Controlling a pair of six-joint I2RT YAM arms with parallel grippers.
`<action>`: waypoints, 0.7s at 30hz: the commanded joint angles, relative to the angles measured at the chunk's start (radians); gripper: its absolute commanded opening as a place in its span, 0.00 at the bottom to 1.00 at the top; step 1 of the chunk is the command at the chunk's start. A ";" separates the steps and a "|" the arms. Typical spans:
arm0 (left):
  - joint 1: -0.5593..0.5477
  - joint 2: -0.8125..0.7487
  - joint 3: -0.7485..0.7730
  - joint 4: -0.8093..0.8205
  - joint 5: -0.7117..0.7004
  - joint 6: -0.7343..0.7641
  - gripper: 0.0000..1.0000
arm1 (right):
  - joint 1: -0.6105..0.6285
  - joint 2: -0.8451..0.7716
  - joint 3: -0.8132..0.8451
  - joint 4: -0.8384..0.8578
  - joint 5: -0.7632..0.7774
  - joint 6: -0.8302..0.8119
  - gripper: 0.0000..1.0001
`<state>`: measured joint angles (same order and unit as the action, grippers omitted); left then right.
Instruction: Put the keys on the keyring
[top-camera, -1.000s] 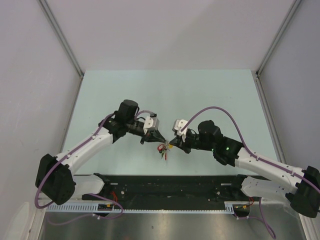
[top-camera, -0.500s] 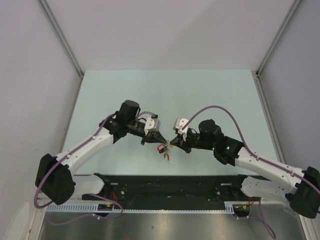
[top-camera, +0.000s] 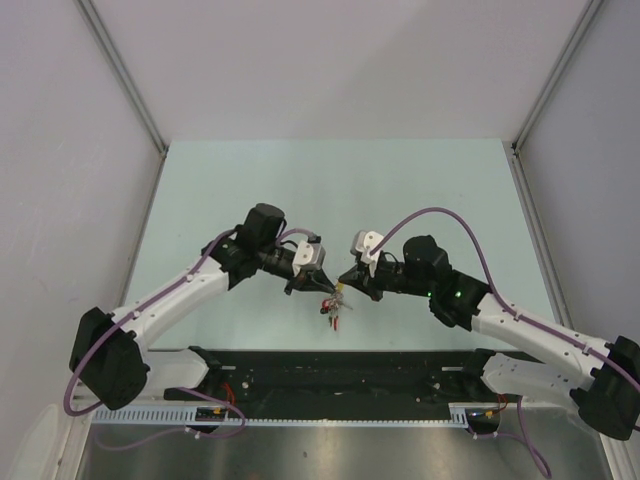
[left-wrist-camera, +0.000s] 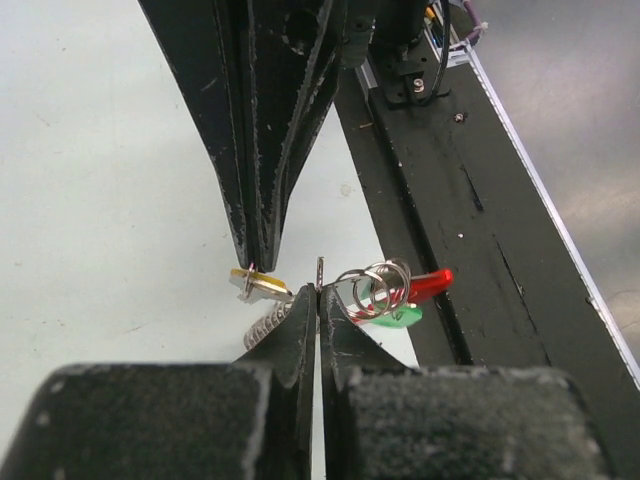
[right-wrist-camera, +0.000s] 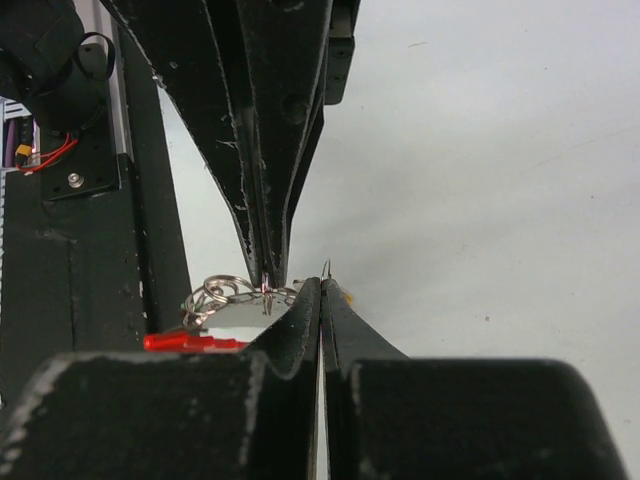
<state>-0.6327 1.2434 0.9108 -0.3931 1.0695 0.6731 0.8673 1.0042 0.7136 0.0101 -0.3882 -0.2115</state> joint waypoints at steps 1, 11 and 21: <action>-0.001 -0.061 0.011 -0.072 0.090 0.029 0.00 | -0.014 -0.041 0.018 -0.007 0.028 0.023 0.00; 0.034 -0.065 0.016 -0.062 0.093 0.022 0.00 | -0.016 -0.058 0.018 -0.107 -0.003 0.034 0.00; 0.041 -0.087 -0.001 -0.032 0.058 0.022 0.00 | -0.019 -0.036 0.017 -0.058 -0.100 0.003 0.00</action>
<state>-0.5987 1.1893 0.9092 -0.3901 1.0641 0.6697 0.8524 0.9627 0.7136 -0.0990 -0.4297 -0.1955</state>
